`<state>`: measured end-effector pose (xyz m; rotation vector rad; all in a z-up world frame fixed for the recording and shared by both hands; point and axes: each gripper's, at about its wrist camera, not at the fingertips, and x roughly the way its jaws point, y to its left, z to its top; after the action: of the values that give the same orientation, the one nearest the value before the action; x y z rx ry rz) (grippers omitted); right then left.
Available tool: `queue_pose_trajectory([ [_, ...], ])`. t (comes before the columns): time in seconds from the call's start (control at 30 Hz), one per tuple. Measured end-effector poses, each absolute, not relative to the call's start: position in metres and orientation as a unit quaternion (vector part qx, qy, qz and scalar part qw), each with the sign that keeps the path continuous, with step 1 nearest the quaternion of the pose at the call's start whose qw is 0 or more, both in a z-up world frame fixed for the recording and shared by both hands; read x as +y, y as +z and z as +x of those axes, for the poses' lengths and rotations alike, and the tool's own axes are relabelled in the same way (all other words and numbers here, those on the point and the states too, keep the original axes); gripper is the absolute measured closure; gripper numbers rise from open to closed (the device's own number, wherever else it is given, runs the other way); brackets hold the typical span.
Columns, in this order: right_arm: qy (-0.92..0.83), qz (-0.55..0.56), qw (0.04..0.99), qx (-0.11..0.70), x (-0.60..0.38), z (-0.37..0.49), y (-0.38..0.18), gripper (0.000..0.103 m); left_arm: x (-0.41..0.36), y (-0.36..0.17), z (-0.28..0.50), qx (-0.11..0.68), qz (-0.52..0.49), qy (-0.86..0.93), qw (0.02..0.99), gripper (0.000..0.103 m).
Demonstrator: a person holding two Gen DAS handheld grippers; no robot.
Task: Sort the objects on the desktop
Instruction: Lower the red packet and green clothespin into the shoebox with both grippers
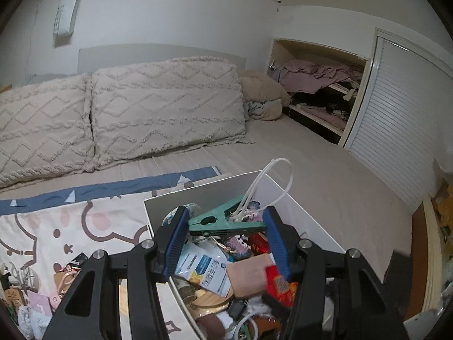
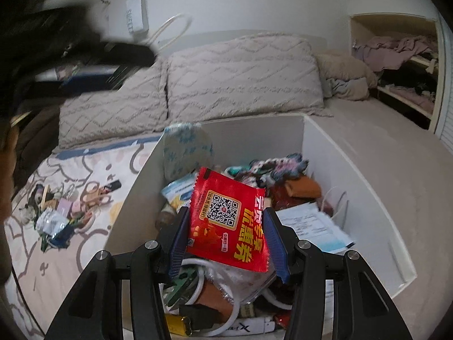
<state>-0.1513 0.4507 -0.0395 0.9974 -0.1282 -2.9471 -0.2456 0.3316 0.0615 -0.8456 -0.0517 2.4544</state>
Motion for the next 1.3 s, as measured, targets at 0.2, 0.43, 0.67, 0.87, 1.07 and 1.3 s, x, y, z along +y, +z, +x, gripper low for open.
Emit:
queue_pose_trajectory([
  [0.2,-0.942,0.335,0.032,-0.019,0.44,-0.151,-0.044,0.051,0.348,0.051,-0.266,-0.015,-0.351,0.898,0.266,0.049],
  [0.43,-0.934,0.355,0.05,-0.011,0.442,-0.149,-0.051,0.051,0.371,0.022,-0.287,-0.019,-0.418,0.873,0.252,0.049],
  [0.67,-0.931,0.361,0.056,-0.013,0.444,-0.146,-0.053,0.05,0.388,0.002,-0.291,0.001,-0.446,0.862,0.24,0.049],
  [0.87,-0.929,0.365,0.057,0.001,0.442,-0.142,-0.051,0.05,0.392,-0.014,-0.302,0.025,-0.471,0.854,0.219,0.049],
  [1.07,-0.926,0.375,0.048,0.018,0.438,-0.142,-0.051,0.028,0.392,-0.026,-0.308,0.05,-0.487,0.847,0.207,0.049],
  [1.3,-0.925,0.375,0.047,0.041,0.432,-0.134,-0.049,0.014,0.4,-0.039,-0.31,0.067,-0.505,0.835,0.206,0.049],
])
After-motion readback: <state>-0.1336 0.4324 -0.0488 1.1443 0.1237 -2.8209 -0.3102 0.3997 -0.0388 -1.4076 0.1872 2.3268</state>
